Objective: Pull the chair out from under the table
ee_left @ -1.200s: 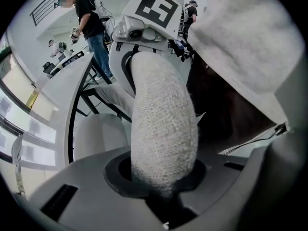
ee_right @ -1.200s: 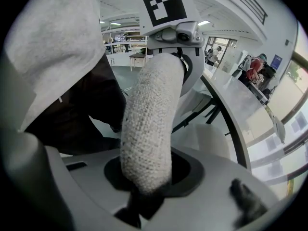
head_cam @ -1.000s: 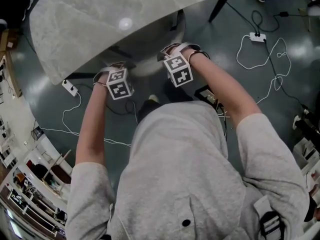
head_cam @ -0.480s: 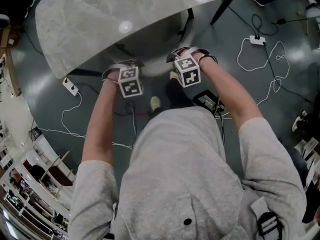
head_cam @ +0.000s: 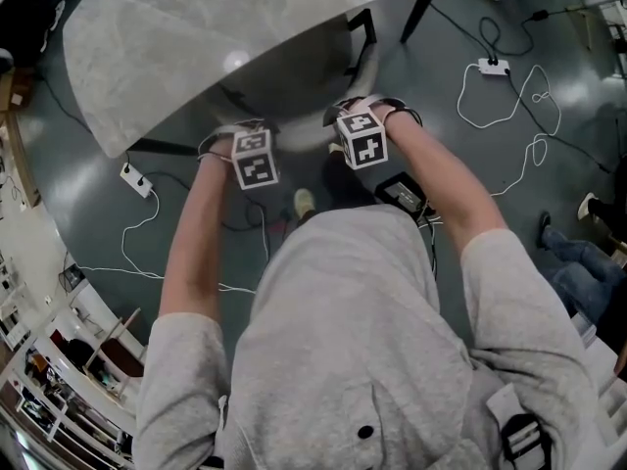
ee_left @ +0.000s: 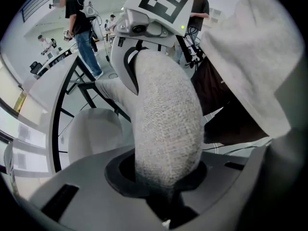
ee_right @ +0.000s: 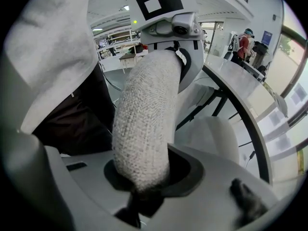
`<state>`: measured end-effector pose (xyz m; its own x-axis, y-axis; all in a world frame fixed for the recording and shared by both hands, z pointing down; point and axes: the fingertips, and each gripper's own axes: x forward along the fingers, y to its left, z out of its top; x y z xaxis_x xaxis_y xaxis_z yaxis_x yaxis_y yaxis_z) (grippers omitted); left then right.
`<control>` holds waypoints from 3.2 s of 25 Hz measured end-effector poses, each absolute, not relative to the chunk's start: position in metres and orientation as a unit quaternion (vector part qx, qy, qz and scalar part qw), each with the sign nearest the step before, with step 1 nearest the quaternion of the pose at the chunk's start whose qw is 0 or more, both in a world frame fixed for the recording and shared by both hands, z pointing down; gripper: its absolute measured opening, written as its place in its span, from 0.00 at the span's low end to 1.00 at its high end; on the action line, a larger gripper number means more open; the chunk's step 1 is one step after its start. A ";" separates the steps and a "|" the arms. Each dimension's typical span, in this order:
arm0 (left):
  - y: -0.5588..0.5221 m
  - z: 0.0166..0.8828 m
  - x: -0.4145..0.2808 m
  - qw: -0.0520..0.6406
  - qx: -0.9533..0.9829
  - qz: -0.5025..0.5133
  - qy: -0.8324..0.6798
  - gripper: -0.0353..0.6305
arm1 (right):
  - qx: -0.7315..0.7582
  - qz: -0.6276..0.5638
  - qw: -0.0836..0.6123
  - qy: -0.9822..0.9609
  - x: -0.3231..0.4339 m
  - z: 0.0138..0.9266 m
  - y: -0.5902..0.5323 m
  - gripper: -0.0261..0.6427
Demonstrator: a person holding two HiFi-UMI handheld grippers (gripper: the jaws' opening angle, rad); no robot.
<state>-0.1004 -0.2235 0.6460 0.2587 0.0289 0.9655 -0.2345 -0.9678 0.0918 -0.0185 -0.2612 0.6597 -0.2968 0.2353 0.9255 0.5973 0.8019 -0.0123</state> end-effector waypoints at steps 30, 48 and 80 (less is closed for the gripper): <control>-0.151 0.645 -0.077 0.089 0.790 0.606 -0.029 0.21 | -0.230 -0.140 0.550 -0.790 0.010 0.663 -0.181 0.18; -0.104 0.643 -0.067 0.071 0.790 0.609 -0.014 0.21 | -0.206 -0.125 0.557 -0.795 0.020 0.661 -0.129 0.19; -0.029 0.641 -0.040 0.070 0.789 0.611 0.002 0.21 | -0.191 -0.100 0.582 -0.784 0.050 0.662 -0.053 0.19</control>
